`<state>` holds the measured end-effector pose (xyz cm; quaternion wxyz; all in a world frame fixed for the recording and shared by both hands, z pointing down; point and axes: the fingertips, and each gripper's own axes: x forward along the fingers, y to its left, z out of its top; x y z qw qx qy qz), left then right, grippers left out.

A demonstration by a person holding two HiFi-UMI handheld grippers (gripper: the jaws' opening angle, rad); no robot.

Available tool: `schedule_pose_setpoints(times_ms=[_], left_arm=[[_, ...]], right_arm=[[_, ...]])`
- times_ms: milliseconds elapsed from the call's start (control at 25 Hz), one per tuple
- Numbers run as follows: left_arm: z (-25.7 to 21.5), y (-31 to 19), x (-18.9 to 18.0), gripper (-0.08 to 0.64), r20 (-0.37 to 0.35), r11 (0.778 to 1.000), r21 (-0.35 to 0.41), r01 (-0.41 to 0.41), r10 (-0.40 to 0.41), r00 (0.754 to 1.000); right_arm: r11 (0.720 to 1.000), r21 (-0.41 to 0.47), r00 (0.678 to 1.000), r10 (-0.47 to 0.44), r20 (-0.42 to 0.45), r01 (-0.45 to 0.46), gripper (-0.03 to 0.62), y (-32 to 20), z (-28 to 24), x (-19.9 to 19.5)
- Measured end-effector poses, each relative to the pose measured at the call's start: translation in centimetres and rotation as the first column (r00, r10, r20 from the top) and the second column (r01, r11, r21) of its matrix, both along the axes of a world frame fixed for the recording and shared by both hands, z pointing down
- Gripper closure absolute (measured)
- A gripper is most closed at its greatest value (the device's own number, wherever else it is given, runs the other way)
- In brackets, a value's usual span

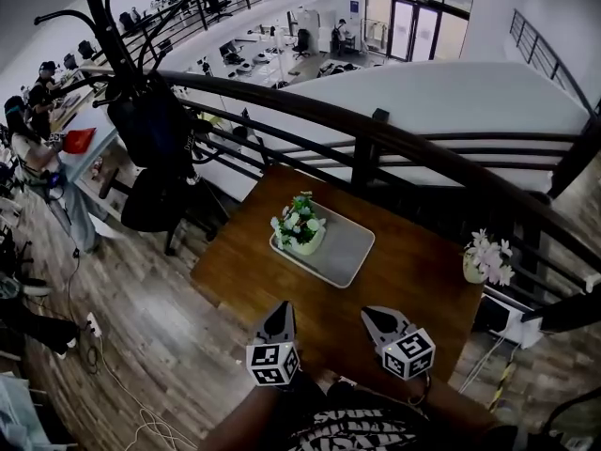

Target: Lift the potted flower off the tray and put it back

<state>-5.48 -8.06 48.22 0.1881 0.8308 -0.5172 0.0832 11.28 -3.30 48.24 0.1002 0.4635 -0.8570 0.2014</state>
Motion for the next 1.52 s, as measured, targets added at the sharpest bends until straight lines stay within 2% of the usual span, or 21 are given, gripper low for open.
schedule_pose_setpoints(times_ms=[400,640,1040,1520], left_arm=[[1.4,-0.4,-1.4,0.552,0.027,0.997,-0.067,-0.036,0.038,0.999],[1.5,-2.1,-1.0,0.552,-0.001,0.991,-0.125,-0.053,0.053,0.999],[2.1,-1.7,-0.7,0.552,0.007,0.987,-0.135,-0.082,0.084,0.996],[1.6,-0.1,-0.3,0.552,-0.006,0.985,-0.142,-0.099,0.099,0.995]], right_arm=[[0.997,0.021,0.997,0.078,0.006,-0.078,0.594,-0.4,-0.8,-2.1],[0.991,-0.045,0.992,0.124,-0.003,-0.124,0.594,-1.2,0.4,-3.7],[0.981,-0.069,0.984,0.178,-0.03,-0.18,0.594,-1.4,-0.1,-2.8],[0.984,-0.074,0.987,0.158,-0.025,-0.16,0.594,0.0,-0.2,-3.6]])
